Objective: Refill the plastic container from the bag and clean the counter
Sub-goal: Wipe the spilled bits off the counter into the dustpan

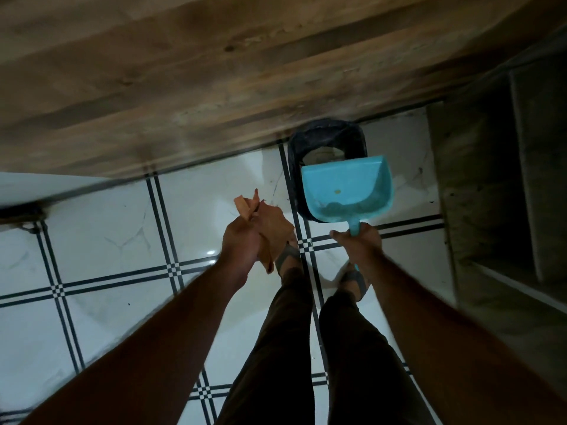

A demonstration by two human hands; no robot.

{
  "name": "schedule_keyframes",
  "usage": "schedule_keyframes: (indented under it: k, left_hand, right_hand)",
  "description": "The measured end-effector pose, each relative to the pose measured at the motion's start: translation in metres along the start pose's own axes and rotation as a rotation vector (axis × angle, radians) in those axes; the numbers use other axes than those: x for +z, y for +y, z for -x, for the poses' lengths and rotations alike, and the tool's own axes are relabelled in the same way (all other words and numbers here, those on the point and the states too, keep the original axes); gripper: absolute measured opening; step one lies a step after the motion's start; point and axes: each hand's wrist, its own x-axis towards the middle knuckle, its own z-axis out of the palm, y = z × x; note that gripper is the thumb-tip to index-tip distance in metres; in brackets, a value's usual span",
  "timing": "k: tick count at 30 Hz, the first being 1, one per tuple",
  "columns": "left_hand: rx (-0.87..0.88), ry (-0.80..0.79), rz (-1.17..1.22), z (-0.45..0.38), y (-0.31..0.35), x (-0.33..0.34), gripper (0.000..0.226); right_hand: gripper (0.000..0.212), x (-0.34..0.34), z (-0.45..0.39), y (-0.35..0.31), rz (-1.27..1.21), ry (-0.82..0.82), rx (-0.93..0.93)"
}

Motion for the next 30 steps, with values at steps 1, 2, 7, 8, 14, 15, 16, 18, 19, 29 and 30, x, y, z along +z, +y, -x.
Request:
schedule_keyframes:
  k: [1,2,7,8,14,15,16,18,19,29,30]
  left_hand:
    - [0.007,-0.005,0.023,-0.004,-0.001,0.001,0.021]
    - [0.016,-0.036,0.008,-0.011,-0.005,0.0,0.025]
    - [-0.004,-0.034,0.016,-0.043,-0.022,0.002,0.024]
    - [-0.013,-0.044,0.012,-0.048,-0.026,0.001,0.023]
    - [0.044,-0.031,-0.041,-0.057,-0.043,-0.001,0.024]
    - [0.054,-0.045,-0.044,-0.058,-0.045,-0.002,0.026]
    - [0.061,-0.058,-0.049,-0.06,-0.049,-0.003,0.027]
    - [0.078,-0.078,-0.046,-0.06,-0.05,-0.006,0.024]
    - [0.085,-0.072,-0.043,-0.06,-0.049,-0.006,0.023]
    - [-0.036,-0.006,-0.034,-0.017,0.005,0.008,0.021]
    - [-0.051,-0.011,-0.057,-0.008,0.015,0.013,0.018]
  right_hand:
    - [0.044,0.004,-0.011,0.007,0.021,0.024,-0.021]
    - [0.042,0.009,-0.022,0.015,0.033,0.03,-0.04]
    - [0.036,0.034,-0.056,0.038,0.085,0.003,-0.118]
    - [0.036,0.04,-0.06,0.041,0.073,-0.004,-0.119]
    - [0.035,0.068,-0.079,0.063,-0.044,-0.053,-0.004]
    - [0.034,0.07,-0.082,0.063,-0.038,-0.077,0.014]
    - [0.034,0.072,-0.086,0.063,-0.026,-0.102,0.033]
    - [0.039,0.071,-0.092,0.061,0.022,-0.164,0.08]
    - [0.046,0.07,-0.093,0.058,0.062,-0.183,0.094]
    - [0.075,0.006,-0.013,0.007,0.187,-0.028,0.046]
    - [0.06,-0.004,0.0,-0.003,0.101,0.021,0.003]
